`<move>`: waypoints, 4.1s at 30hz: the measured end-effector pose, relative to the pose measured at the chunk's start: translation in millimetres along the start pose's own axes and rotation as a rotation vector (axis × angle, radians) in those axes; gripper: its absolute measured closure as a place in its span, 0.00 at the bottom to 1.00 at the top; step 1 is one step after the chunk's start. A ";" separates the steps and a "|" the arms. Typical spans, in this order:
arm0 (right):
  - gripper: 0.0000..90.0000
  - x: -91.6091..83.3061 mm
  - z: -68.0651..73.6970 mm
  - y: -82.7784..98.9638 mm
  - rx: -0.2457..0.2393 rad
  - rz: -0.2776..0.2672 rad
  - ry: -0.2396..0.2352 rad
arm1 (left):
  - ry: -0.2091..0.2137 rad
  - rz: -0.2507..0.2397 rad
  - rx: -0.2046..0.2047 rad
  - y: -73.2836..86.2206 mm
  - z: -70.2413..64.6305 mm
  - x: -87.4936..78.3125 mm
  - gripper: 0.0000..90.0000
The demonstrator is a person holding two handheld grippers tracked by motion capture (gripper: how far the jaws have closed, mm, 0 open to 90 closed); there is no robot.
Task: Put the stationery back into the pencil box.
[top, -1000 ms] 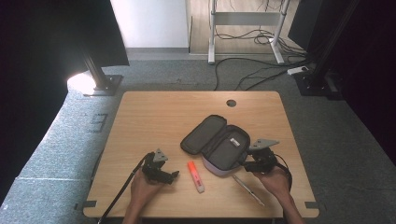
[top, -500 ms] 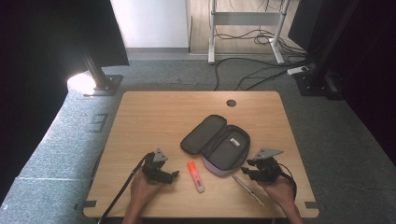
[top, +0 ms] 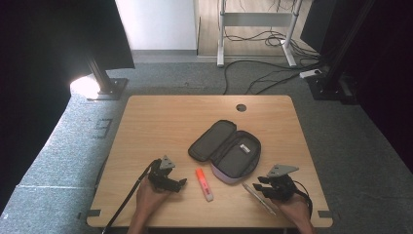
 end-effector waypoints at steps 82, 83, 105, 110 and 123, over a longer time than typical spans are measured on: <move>0.87 -18.1 3.8 -4.9 0.011 0.070 -0.022 | 0.000 0.000 0.000 0.0 0.0 0.0 0.03; 0.87 -18.2 3.6 -5.9 0.011 0.067 -0.020 | 0.000 0.000 0.000 0.0 0.0 0.0 0.03; 0.87 -19.8 -4.1 -37.0 0.003 0.040 0.018 | 0.000 0.000 0.000 0.0 0.0 0.0 0.03; 0.87 -18.3 -7.0 -45.8 0.001 0.034 0.030 | 0.000 0.000 0.000 0.0 0.0 0.0 0.03; 0.87 -7.9 -13.5 -69.2 0.007 0.027 0.062 | 0.000 0.000 0.000 0.0 0.0 0.0 0.03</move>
Point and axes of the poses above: each handheld gripper's, and its own axes: x roughly forward along the jaws, y roughly out of its underside, z roughly to its left, the point moved 2 cm from there along x, roughly forward along the jaws, and after that the axes turned 10 degrees about x, right-handed, at the moved point
